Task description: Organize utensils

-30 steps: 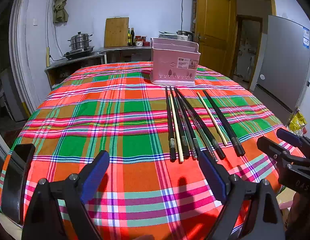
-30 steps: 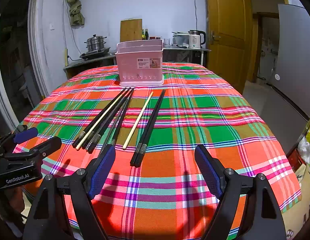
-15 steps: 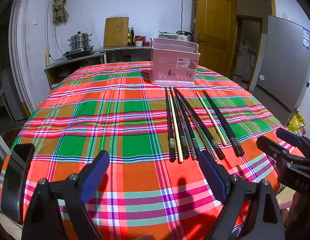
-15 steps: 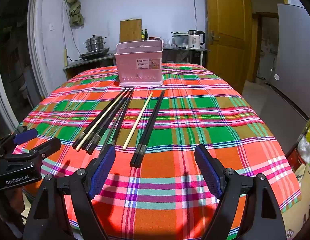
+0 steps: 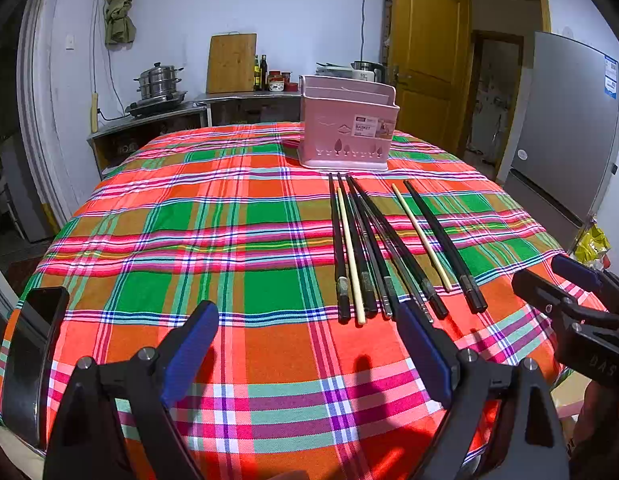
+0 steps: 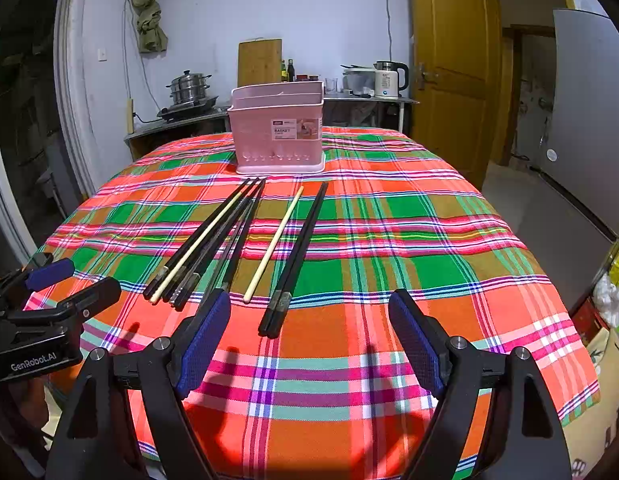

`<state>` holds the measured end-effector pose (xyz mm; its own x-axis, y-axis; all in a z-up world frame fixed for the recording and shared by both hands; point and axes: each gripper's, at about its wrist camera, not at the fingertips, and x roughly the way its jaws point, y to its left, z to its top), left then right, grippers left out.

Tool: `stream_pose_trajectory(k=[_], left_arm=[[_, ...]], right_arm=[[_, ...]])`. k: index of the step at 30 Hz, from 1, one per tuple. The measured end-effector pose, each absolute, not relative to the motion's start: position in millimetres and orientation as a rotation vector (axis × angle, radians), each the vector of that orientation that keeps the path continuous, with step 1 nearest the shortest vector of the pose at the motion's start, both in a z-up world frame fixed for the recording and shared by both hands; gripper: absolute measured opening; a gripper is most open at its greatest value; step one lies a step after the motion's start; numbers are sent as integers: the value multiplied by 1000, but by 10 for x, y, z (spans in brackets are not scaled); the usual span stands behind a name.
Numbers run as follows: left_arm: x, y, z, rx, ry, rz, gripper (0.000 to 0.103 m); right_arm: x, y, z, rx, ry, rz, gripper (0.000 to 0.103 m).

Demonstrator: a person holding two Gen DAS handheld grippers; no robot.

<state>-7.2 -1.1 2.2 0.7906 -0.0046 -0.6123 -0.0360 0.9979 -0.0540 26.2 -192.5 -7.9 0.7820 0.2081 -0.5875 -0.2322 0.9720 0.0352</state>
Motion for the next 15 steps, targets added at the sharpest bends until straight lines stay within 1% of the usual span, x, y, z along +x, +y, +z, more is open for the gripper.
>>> stream_pose_trajectory(k=[15], left_arm=[[-64,-25,22,-64,661,12,92]], right_arm=[[266,-1924,-77,-41,628,237,81]])
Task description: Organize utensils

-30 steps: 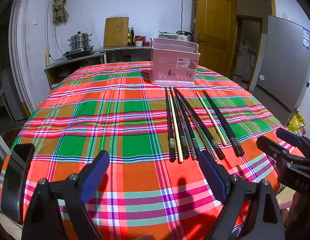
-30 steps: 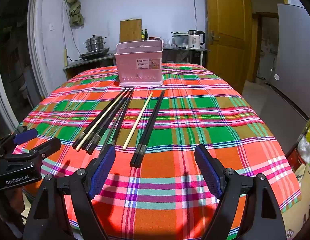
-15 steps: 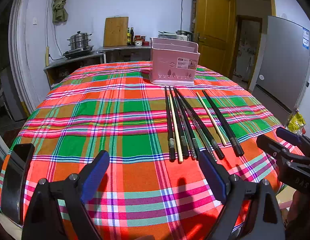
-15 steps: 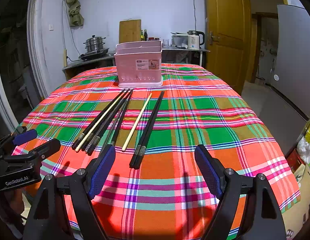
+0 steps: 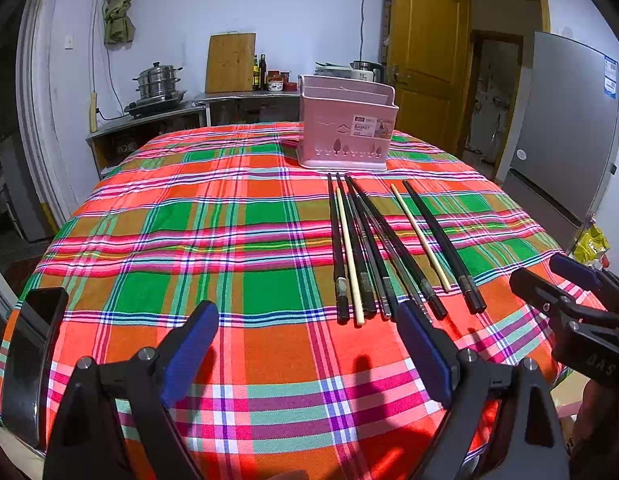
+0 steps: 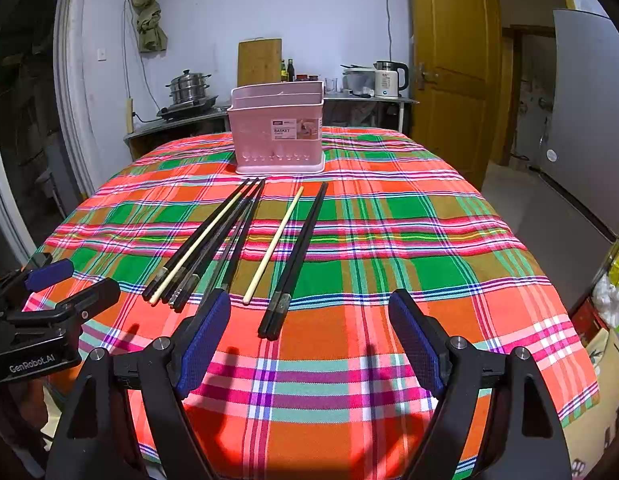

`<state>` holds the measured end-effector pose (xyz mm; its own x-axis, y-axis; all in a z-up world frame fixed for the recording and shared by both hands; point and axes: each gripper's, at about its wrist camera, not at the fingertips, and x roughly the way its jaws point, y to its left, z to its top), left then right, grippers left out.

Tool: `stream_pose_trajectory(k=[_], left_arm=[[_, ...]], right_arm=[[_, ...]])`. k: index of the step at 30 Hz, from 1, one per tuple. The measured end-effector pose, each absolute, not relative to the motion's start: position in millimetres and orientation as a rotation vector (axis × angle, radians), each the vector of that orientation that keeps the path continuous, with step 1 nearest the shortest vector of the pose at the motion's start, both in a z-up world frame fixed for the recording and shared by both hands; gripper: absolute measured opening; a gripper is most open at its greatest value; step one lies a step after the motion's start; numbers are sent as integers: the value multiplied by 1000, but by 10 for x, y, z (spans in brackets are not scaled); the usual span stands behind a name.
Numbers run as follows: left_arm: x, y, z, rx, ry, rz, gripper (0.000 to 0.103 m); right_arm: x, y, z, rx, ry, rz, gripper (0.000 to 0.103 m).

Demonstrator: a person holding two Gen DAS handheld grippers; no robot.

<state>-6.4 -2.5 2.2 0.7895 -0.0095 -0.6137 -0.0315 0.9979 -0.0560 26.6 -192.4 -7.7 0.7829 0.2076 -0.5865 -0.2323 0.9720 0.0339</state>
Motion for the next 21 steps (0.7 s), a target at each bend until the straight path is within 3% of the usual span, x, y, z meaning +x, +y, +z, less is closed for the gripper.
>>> stream_pose_trajectory(k=[21], left_arm=[[38,-5,-13,-65,685,-2,92]], right_arm=[[305,-1939,-74,-35,636,237,81]])
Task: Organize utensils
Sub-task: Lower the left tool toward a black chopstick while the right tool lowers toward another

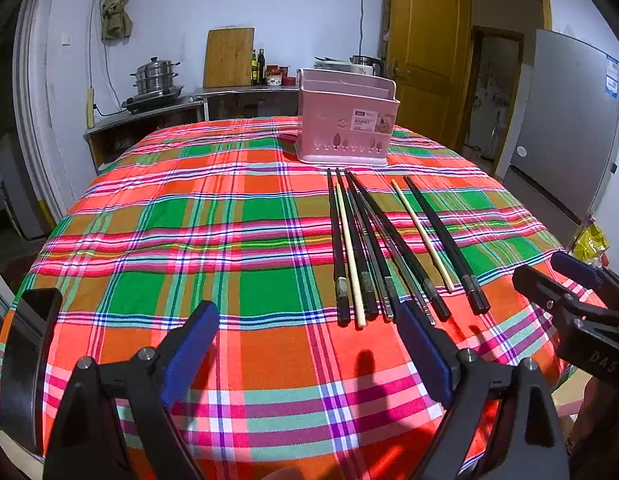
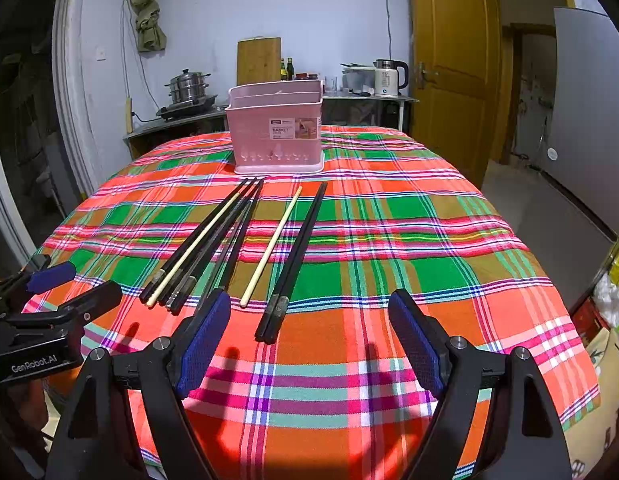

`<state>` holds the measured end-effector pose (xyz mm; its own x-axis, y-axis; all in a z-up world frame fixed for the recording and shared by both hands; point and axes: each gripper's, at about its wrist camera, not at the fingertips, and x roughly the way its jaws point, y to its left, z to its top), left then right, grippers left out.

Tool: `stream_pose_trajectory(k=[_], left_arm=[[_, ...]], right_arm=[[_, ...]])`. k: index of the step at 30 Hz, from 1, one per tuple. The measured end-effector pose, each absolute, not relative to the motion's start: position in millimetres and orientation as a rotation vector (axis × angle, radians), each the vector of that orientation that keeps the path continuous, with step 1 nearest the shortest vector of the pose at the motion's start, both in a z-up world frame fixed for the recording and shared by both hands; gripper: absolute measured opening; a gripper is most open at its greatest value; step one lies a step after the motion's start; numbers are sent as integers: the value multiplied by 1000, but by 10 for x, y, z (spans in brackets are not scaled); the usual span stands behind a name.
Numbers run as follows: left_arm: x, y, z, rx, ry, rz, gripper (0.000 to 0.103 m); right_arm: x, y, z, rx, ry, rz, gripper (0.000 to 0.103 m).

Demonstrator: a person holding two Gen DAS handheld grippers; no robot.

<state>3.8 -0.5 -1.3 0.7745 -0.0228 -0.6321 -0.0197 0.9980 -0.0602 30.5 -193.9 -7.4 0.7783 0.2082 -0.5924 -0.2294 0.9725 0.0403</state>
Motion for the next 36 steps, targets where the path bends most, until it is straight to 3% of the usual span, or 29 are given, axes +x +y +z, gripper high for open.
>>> stream_pose_trajectory(k=[11,16,19,24,36], left_arm=[[306,23,-9,-45,695,-49,92],[579,97,-47,-47,743,-32,85],[780,155,-105,-76,798,-63,85],[1020,190,-163,-91,859,-106,73],[1350,138,-204,-86,895,-135,63]], right_arm=[[514,-1961,-73,-40,643,232,81],[740,-1992,-75,-26,670,228,81],[918,-2015,-101,-10,707,217,71],[1278,-2058,-214,30,808,220,51],[1633,-1919,-310,49,886,278,38]])
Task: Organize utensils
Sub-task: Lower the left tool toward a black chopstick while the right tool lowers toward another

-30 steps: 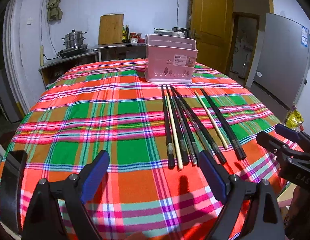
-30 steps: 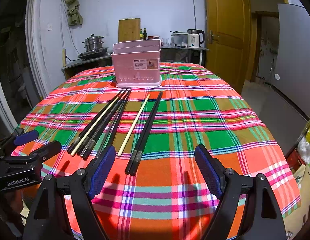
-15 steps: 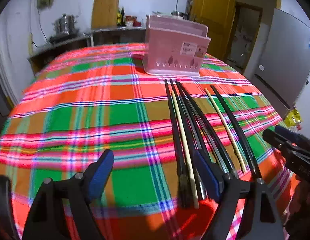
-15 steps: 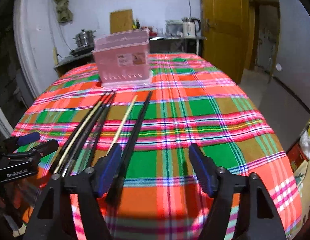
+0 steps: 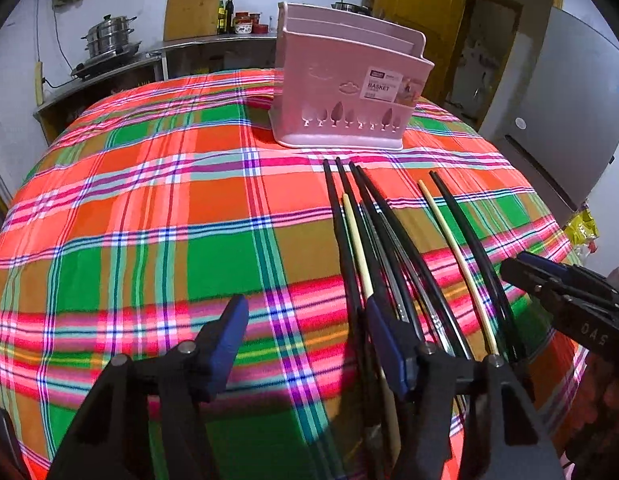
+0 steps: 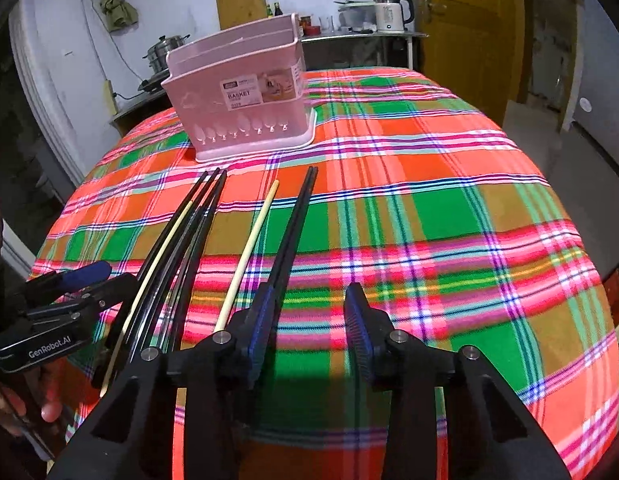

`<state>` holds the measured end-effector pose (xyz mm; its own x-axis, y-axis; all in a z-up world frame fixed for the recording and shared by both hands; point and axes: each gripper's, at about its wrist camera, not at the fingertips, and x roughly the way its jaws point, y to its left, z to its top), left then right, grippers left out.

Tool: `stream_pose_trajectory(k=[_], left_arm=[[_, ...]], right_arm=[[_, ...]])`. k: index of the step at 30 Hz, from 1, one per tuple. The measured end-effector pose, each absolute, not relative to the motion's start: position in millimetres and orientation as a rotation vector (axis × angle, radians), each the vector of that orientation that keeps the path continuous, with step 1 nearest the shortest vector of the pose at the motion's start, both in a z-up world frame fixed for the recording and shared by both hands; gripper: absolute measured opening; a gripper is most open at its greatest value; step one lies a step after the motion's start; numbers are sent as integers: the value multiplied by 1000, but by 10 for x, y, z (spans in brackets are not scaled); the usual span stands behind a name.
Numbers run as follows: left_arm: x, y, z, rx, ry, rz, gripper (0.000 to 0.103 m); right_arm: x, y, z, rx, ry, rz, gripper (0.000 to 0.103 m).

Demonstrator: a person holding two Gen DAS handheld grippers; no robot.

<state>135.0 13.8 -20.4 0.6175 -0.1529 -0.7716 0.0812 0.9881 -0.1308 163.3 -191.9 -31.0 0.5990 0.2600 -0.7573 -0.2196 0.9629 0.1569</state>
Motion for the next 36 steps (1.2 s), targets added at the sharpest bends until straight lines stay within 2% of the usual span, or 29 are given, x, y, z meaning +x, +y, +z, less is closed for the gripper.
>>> stream_pose_trajectory(k=[12,18,26,28,33,36], left_arm=[[1433,48,-195,-39,900,-148,63],[1438,103,-199,-19,905,-121,51],[1606,-6,-190,35,923,-128,49],[1666,-19,-184,40,924,-125,47],[1806,-23,-181,37,929,-122,28],[1859,-34,-176,40,940,-126,21]], right_arm=[[1790,-1890,-374,22,916,265,37],[1802,-1952,-365,12,925,253,35],[1921,-1984,-360,1,941,241,34],[1967,-1982,-353,0,946,234,34],[2093,-1995,-344,35,962,233,34],[2169,-2005,-344,54,970,233,34]])
